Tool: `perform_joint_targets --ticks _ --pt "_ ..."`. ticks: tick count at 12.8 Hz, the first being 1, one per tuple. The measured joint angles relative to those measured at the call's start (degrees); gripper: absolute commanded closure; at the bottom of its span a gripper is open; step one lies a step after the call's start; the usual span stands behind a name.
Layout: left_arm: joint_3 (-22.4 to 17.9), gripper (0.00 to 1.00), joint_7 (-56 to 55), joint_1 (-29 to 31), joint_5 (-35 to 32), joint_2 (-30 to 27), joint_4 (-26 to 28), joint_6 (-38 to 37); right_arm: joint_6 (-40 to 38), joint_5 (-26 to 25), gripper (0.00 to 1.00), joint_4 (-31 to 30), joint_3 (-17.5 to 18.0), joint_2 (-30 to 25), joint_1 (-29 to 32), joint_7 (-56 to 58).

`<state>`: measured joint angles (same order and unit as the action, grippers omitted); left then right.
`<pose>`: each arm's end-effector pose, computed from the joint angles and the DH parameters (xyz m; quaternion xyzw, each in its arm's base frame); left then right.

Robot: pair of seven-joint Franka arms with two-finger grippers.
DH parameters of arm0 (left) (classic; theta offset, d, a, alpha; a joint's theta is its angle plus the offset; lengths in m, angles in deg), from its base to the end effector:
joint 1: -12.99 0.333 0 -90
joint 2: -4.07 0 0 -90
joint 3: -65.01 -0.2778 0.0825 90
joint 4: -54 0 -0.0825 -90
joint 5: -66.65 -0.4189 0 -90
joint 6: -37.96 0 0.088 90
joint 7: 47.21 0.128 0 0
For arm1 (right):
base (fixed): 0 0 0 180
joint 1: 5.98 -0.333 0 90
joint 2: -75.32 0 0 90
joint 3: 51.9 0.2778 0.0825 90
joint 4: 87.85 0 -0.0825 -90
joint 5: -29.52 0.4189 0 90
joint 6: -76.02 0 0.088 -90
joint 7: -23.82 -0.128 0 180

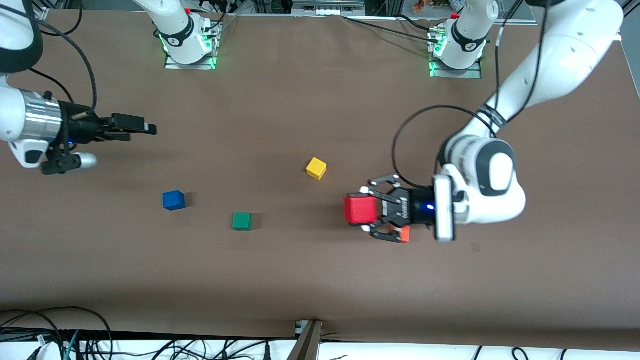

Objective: Pass red block to right arm, stack on blue
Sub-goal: 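Carry the red cube to the middle while the right gripper approaches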

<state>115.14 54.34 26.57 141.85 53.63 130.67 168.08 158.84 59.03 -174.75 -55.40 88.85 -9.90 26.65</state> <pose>0.7030 -0.3454 0.3648 0.5715 -0.3672 0.4656 0.5672 0.6198 0.0754 0.4574 -0.9573 -0.0197 0.1427 0.2507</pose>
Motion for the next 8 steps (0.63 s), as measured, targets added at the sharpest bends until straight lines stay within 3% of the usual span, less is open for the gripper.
perform_joint_targets --ticks 4,8 --pt "-0.2 1.00 -1.0 -8.5 -1.2 -1.5 0.1 9.6 0.0 15.1 0.00 0.0 0.1 4.4 0.0 0.0" --pt "-0.3 1.00 -4.9 -12.8 -5.6 -2.5 0.1 16.8 0.0 31.7 0.00 0.0 -0.2 8.1 0.6 0.0"
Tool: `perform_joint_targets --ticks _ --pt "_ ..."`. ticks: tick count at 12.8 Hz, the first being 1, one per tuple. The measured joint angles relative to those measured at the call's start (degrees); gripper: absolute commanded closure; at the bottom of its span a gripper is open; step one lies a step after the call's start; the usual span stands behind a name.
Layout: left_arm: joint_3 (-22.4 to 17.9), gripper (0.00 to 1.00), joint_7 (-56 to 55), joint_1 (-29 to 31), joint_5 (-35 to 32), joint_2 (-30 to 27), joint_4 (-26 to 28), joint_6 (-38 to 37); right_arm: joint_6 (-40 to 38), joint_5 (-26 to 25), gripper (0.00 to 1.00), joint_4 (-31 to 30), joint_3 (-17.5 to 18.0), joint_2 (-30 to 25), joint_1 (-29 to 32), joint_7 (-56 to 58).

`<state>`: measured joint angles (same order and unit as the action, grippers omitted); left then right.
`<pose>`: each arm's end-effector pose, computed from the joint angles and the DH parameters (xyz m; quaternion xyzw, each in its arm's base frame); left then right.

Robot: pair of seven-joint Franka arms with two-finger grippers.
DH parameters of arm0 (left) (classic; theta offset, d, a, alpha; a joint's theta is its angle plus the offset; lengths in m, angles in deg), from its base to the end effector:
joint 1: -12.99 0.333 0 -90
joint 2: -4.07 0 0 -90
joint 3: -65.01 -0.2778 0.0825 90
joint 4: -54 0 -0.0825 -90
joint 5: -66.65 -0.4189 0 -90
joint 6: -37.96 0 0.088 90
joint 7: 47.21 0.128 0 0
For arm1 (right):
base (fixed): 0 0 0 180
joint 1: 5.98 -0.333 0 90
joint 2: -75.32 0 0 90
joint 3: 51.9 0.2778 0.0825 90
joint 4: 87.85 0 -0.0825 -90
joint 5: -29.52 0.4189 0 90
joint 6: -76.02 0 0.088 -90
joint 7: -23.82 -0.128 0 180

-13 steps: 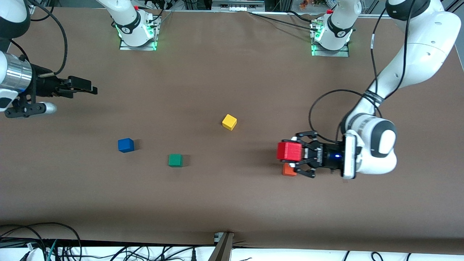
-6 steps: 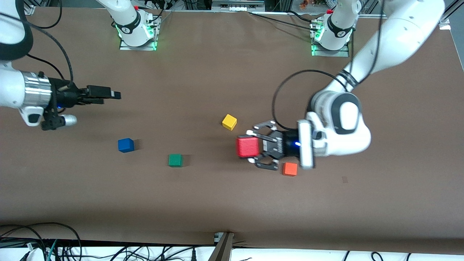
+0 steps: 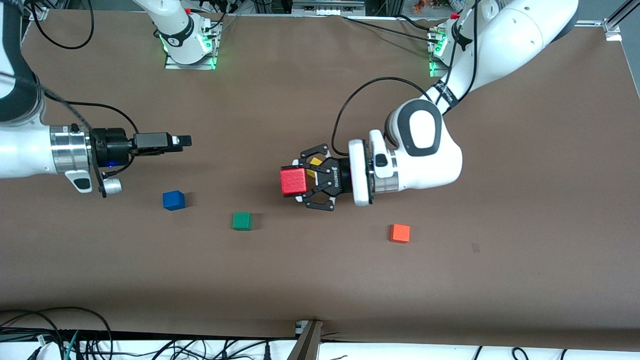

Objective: Pass red block to right arm, stack on blue
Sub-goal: 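Carry the red cube to the middle while the right gripper approaches, then close the right gripper on the red cube held by the left gripper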

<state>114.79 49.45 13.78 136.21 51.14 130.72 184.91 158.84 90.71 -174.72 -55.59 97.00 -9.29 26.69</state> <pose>0.6417 -0.4638 0.3715 0.6241 -0.4104 0.4354 0.5025 0.6493 0.1216 0.4175 -0.8462 0.0322 0.1777 0.5013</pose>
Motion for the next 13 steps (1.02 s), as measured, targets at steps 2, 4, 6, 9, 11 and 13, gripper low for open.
perform_joint_targets --ticks 2,4,6,9,11,13 --pt "0.0 1.00 -0.7 -2.1 -0.4 -0.9 0.0 4.0 -0.2 7.1 0.00 0.0 -0.1 2.5 1.0 0.0" --pt "0.0 1.00 -1.3 -4.2 -0.4 -1.3 0.0 7.8 -0.3 13.4 0.00 -0.1 -0.1 5.6 1.3 0.3" --pt "0.0 1.00 -2.1 -4.9 -0.4 -2.0 0.0 8.6 -0.3 19.4 0.00 0.0 0.1 8.6 1.2 0.9" --pt "-0.1 1.00 -4.8 -5.6 -0.4 -4.4 0.0 9.9 -0.2 23.9 0.00 0.0 0.5 11.2 -0.1 2.2" --pt "-0.1 1.00 -6.0 -6.0 -0.4 -5.2 0.1 10.3 1.3 27.1 0.00 0.2 0.6 11.9 -2.4 2.3" --pt "-0.2 1.00 -6.2 -6.1 -0.4 -5.3 0.2 10.3 2.9 27.8 0.00 1.1 0.7 11.9 -4.7 2.3"
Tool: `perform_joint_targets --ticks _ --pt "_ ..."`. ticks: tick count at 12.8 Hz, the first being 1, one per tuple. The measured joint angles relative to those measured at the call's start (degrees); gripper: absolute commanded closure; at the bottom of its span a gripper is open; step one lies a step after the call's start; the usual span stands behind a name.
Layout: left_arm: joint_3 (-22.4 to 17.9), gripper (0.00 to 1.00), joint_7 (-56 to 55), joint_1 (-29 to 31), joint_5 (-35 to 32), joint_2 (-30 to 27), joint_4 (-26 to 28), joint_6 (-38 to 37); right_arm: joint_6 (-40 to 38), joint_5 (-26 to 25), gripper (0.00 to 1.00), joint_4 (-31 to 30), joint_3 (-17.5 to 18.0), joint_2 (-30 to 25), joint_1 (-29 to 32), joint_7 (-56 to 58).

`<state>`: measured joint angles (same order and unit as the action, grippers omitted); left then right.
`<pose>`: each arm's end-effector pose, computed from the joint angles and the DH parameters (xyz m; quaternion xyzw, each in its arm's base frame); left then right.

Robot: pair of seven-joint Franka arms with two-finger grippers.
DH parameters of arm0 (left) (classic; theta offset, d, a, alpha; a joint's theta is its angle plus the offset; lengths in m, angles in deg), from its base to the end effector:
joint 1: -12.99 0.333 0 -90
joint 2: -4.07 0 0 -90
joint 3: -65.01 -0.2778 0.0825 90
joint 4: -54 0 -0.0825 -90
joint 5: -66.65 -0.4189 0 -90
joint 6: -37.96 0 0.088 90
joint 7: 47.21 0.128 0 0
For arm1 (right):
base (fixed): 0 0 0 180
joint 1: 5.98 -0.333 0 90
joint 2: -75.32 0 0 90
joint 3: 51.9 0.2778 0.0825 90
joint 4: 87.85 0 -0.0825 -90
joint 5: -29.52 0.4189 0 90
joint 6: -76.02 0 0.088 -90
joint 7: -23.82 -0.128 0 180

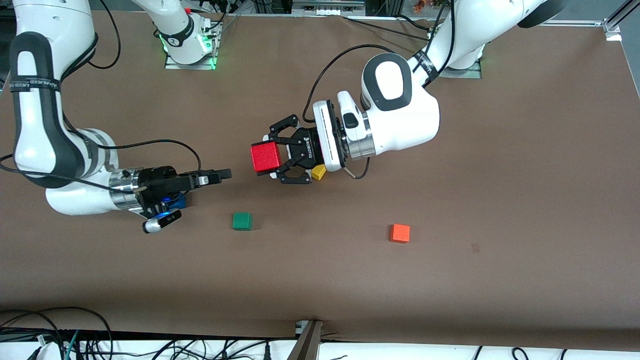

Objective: Pass red block to right arm, stack on blue
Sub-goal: 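Close the right gripper on the red cube held by the left gripper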

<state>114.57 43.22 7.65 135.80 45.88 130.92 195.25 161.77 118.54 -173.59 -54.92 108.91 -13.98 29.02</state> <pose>0.6028 -0.5090 0.4224 0.6508 -0.3976 0.4450 0.4695 0.6791 0.2003 0.3417 -0.7041 0.0898 0.2052 0.6738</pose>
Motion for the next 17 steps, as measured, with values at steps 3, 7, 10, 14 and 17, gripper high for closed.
perform_joint_targets --ticks 3,7,10,14,17 --pt "0.0 1.00 -0.1 0.0 0.0 0.0 0.1 0.0 0.2 0.1 0.00 2.6 0.0 -0.2 -1.3 -0.1" --pt "0.0 1.00 -0.6 0.0 0.0 0.0 0.1 0.0 1.4 0.2 0.00 3.8 0.0 -0.4 -2.8 -0.1" --pt "0.0 1.00 -0.8 0.0 0.0 0.0 0.1 0.0 4.3 0.3 0.00 4.4 0.0 -0.5 -5.1 -0.1" --pt "0.0 1.00 -0.9 0.0 0.0 0.0 0.1 0.0 6.0 0.3 0.00 4.5 0.0 -0.6 -6.4 -0.4" --pt "0.0 1.00 -0.9 0.0 0.0 0.0 0.1 0.0 6.0 0.3 0.00 4.5 0.0 -1.2 -6.6 -1.0"
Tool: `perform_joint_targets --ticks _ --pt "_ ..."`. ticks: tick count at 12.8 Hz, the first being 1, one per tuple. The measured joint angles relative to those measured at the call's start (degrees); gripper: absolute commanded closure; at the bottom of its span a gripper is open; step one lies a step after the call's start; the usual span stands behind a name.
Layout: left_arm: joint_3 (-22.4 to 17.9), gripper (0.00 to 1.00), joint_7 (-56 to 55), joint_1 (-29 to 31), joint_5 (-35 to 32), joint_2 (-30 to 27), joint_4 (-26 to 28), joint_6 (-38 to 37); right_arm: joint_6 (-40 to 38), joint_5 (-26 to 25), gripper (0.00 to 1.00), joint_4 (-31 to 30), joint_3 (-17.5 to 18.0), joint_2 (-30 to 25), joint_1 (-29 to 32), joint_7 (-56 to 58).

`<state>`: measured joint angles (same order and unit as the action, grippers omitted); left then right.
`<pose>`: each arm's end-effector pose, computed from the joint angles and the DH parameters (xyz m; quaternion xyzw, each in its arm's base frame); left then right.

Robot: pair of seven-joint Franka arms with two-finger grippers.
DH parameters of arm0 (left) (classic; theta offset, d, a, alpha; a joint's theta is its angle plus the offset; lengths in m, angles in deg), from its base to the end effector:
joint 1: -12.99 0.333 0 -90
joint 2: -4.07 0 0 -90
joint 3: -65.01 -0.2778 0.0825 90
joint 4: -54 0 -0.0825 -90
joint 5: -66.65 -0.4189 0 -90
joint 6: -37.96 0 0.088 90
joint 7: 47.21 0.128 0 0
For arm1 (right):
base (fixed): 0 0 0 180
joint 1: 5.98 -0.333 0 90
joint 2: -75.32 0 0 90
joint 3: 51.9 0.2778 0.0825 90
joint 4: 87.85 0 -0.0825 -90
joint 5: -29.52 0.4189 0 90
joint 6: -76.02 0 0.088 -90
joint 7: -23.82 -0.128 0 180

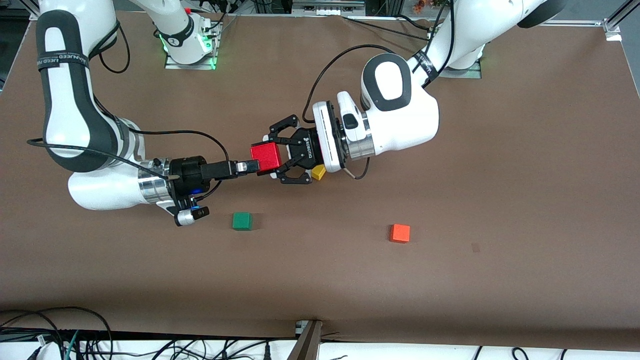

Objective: Pass red block to right arm, stack on blue
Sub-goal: 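Close the right gripper on the red cube held by the left gripper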

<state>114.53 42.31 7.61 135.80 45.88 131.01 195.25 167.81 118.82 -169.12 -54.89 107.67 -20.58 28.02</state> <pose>0.6023 -0.5093 0.4214 0.6542 -0.3928 0.4404 0.4729 0.6764 0.2744 0.3900 -0.7231 0.0544 0.1784 0.6651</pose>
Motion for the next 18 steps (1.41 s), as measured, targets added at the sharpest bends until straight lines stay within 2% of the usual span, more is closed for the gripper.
perform_joint_targets --ticks 3,5,8,9,10,12,13,16,17,18 --pt "0.0 1.00 0.0 0.0 0.0 0.0 0.0 0.0 0.0 0.0 0.01 0.0 0.0 -0.9 -0.3 -1.2" --pt "0.0 1.00 0.0 0.0 0.0 0.0 0.0 0.0 0.0 -0.2 0.25 0.0 0.0 -1.1 -0.3 -1.3" --pt "0.0 1.00 -0.2 0.0 0.0 -0.1 -0.1 0.1 0.0 -0.7 0.33 -0.2 -0.1 -1.1 -0.4 -1.3" --pt "0.0 1.00 -0.3 0.0 0.0 -0.1 -0.1 0.1 0.0 -1.0 0.43 -0.2 -0.1 -1.1 -0.4 -1.3" --pt "0.0 1.00 -0.3 0.0 0.0 -0.2 0.0 0.1 0.1 -1.1 0.66 -0.2 -0.1 -1.1 -0.4 -1.3" --pt "0.0 1.00 -0.9 0.0 0.0 -0.2 -0.1 0.1 0.1 -1.4 0.83 -0.2 -0.2 -1.1 -0.4 -1.0" --pt "0.0 1.00 -1.0 0.0 0.0 -0.2 -0.1 0.1 0.1 -1.4 0.89 -0.2 -0.2 -1.1 -0.4 -1.0" --pt "0.0 1.00 -1.0 0.0 0.0 -0.2 -0.1 0.2 0.2 -1.4 0.91 -0.2 -0.2 -1.1 -0.4 -1.0" --pt "0.0 0.40 -1.0 0.0 0.0 -0.2 -0.1 0.2 0.2 -1.4 0.92 -0.2 -0.2 -1.1 -0.4 -1.0" --pt "0.0 0.00 -1.0 0.0 0.0 -0.2 -0.1 0.2 0.2 -1.5 0.92 -0.2 -0.2 -1.1 -0.4 -1.0"
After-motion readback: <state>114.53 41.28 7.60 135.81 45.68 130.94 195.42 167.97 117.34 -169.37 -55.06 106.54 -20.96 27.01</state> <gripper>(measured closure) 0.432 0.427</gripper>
